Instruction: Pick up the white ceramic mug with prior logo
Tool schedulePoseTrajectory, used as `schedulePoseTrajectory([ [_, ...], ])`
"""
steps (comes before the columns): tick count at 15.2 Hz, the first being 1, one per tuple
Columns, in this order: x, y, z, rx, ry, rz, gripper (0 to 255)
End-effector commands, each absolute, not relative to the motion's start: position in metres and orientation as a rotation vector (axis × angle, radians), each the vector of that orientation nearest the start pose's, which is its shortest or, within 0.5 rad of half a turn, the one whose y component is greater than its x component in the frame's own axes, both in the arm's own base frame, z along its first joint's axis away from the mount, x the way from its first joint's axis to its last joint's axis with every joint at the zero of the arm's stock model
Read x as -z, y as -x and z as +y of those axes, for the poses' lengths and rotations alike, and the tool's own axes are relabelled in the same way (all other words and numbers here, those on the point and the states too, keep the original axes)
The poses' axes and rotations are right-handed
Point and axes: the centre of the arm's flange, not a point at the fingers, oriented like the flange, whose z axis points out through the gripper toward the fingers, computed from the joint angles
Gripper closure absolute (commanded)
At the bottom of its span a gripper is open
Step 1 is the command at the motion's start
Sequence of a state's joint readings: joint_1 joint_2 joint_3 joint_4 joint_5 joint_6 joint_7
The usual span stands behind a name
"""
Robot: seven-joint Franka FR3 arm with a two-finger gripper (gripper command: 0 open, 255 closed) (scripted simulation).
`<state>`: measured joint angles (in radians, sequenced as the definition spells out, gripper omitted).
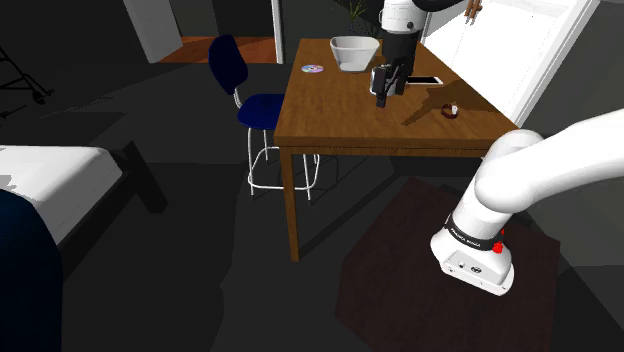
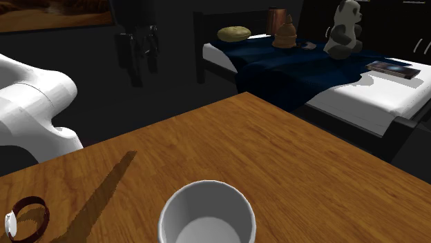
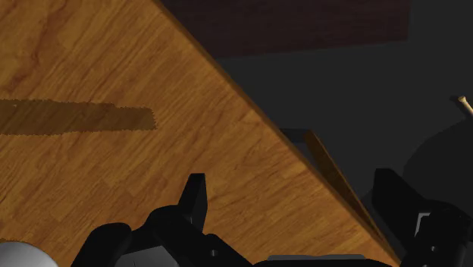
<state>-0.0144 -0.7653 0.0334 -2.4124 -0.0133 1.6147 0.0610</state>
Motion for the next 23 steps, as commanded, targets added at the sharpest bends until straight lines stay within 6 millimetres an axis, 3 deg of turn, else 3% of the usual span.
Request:
schedulePoseTrajectory([
  [1, -0.561, -0.314, 0.007, -0.050, 3.178, 0.081, 0],
  [23, -0.549, -0.479, -0.237, -0.128, 3.172, 0.191, 0],
])
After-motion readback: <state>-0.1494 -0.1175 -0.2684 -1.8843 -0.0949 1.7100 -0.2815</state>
